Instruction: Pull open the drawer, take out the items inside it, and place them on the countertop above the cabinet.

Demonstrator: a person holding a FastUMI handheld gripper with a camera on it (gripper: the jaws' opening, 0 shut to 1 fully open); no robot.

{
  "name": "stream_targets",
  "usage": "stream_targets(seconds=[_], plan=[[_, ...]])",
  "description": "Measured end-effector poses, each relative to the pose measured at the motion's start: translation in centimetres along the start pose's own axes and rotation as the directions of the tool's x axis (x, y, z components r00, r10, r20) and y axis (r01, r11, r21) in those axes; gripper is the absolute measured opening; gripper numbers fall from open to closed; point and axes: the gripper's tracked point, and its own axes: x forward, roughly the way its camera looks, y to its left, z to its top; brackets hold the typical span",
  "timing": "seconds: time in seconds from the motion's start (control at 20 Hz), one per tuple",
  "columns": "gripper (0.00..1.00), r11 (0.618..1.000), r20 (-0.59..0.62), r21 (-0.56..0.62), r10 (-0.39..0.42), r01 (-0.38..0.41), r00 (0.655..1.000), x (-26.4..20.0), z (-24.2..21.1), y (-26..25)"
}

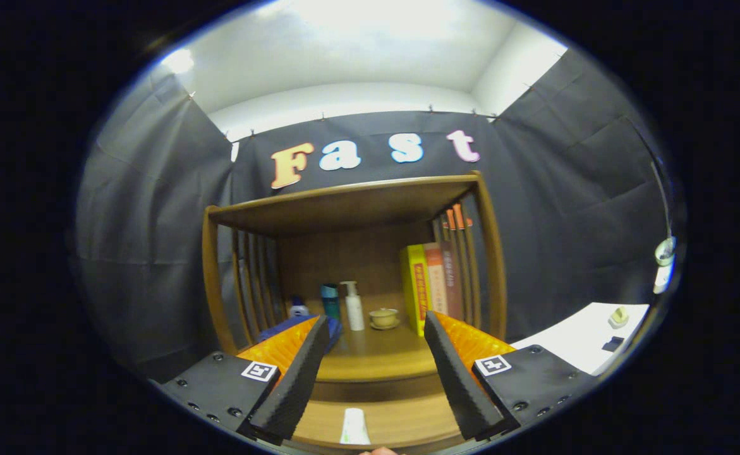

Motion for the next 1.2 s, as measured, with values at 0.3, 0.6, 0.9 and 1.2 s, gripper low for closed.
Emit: stream_targets(seconds=[0.3, 0.6, 0.9, 1.2], plan=[[0.98, 0.985, -0.343, -0.171, -0.029, -0.032, 0.939, 7.0, -7.3, 2.2], [0.99, 0.988, -0.785, -0.093, 0.001, -0.119, 0.619, 6.7, -23.2, 4.1], [0.98, 0.985, -0.905, -0.128, -0.067, -0.120, 0.419, 5.8, -30.2, 3.9], [0.89, 0.989, -0.961, -0.110, -0.079, -0.103, 0.265, 4.0, -32.6, 4.1]])
